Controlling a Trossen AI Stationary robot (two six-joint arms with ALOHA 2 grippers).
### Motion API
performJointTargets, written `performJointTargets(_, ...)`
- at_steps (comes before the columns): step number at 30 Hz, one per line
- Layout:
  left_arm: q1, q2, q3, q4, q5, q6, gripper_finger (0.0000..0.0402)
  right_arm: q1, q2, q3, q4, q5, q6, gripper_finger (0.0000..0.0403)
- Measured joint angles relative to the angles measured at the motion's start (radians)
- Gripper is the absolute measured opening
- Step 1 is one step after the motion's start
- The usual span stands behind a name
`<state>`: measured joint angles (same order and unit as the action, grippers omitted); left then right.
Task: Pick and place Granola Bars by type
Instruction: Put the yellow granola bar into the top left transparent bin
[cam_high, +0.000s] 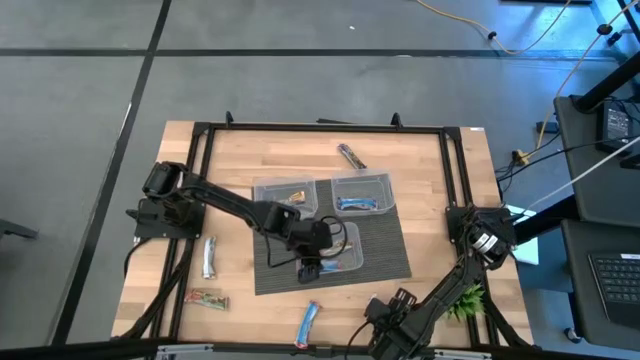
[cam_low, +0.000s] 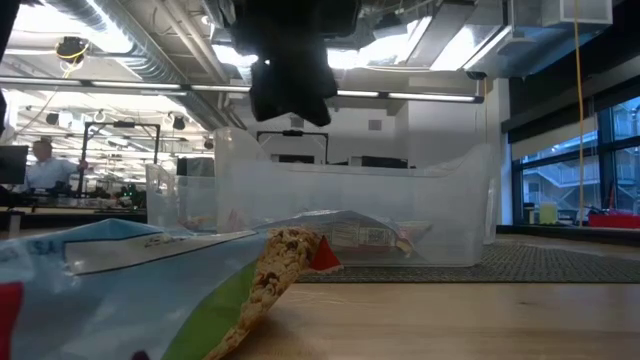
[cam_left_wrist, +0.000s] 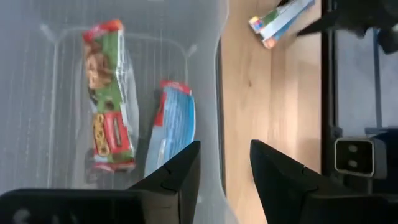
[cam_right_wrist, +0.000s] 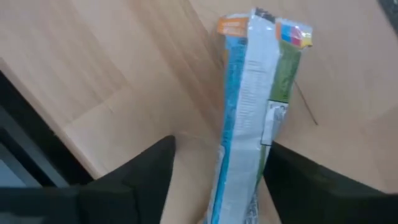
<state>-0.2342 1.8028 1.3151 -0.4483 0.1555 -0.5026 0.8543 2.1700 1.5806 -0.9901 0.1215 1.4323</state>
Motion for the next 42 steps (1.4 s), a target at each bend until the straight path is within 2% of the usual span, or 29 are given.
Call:
performJointTargets(11,-0.033,-0.016,0.000,-0.227,-0.011,0.011,0.0134,0.000,-0.001,0.000,-0.003,-0.002,-0.005,0.0085)
performJointTargets(15,-0.048,-0.061,0.000,-0.286,-0.071,0.009,0.0133,-0.003,-0.016,-0.005,-0.048,-0.005,-0.025,0.0053)
performJointTargets(18,-0.056,-0.105,0.000,-0.325,-0.149,-0.015,0.0132,-0.007,-0.047,-0.005,-0.098,-0.005,-0.025,0.0050)
performJointTargets(22,-0.067,-0.175,0.000,-0.388,-0.239,-0.083,0.0134,-0.011,-0.102,-0.005,-0.184,0.009,-0.026,0.0069)
performJointTargets(29,-0.101,-0.278,0.000,-0.438,-0.390,-0.169,0.0133,-0.064,-0.232,-0.004,-0.242,0.147,-0.087,0.0061)
performJointTargets(32,-0.116,-0.305,0.000,-0.446,-0.426,-0.180,0.0134,-0.111,-0.283,-0.004,-0.235,0.209,-0.187,0.0053)
performJointTargets(37,-0.126,-0.322,0.000,-0.446,-0.435,-0.220,0.0131,-0.229,-0.347,-0.003,-0.164,0.293,-0.442,0.0060)
performJointTargets(42,-0.130,-0.315,0.000,-0.448,-0.425,-0.220,0.0130,-0.351,-0.354,-0.003,-0.004,0.295,-0.744,0.0068)
